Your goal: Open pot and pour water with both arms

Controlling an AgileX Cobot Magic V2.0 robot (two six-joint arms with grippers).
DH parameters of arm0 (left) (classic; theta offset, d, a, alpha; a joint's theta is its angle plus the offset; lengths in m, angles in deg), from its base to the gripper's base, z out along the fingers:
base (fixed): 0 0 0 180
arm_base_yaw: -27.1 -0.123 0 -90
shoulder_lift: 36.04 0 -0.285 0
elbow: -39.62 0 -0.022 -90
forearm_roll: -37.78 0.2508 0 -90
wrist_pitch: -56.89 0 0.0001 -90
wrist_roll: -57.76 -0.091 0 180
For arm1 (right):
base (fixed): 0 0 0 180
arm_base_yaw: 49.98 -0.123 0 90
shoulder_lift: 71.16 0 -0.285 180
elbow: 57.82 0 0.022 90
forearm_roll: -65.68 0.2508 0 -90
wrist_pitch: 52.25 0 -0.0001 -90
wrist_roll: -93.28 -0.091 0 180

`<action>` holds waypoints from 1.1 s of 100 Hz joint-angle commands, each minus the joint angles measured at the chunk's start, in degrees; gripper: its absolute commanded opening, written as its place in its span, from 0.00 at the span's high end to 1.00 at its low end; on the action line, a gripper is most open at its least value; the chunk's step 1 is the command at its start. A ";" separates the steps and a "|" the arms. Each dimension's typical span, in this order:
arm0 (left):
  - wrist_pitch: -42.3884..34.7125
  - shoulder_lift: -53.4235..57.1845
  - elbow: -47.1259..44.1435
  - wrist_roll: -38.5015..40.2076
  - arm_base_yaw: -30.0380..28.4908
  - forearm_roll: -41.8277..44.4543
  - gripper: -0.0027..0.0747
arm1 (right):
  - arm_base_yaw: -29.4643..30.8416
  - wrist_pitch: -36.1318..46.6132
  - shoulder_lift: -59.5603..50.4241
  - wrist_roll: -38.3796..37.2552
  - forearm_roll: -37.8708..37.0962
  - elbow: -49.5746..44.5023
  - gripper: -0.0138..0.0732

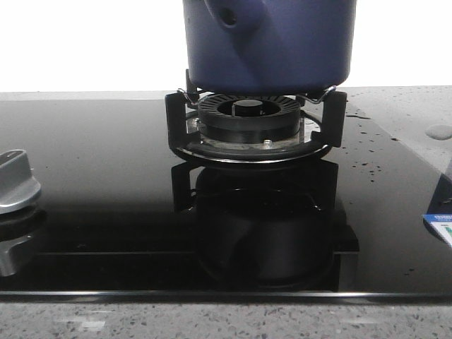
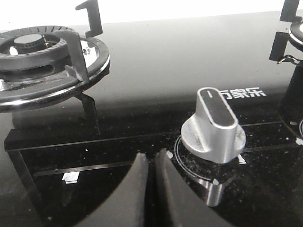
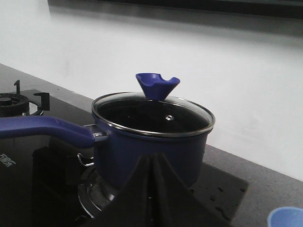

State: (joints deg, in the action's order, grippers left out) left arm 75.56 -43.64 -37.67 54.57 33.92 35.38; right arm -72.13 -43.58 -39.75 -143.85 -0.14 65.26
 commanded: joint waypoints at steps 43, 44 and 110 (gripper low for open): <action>-2.54 1.73 -2.54 0.50 -0.18 -0.87 0.99 | 4.87 -4.73 -0.63 43.79 42.72 -9.20 0.92; -2.54 1.73 -2.54 0.50 -0.18 -0.87 0.99 | 5.23 -4.14 -0.81 44.68 43.47 -9.72 0.92; -2.54 1.73 -2.54 0.50 -0.18 -0.87 0.99 | 25.93 -26.46 -25.38 50.59 58.11 -22.58 0.92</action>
State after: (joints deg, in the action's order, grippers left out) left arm 75.56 -43.64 -37.67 54.57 33.92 35.26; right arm -46.68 -69.63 -63.23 -93.99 57.46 44.36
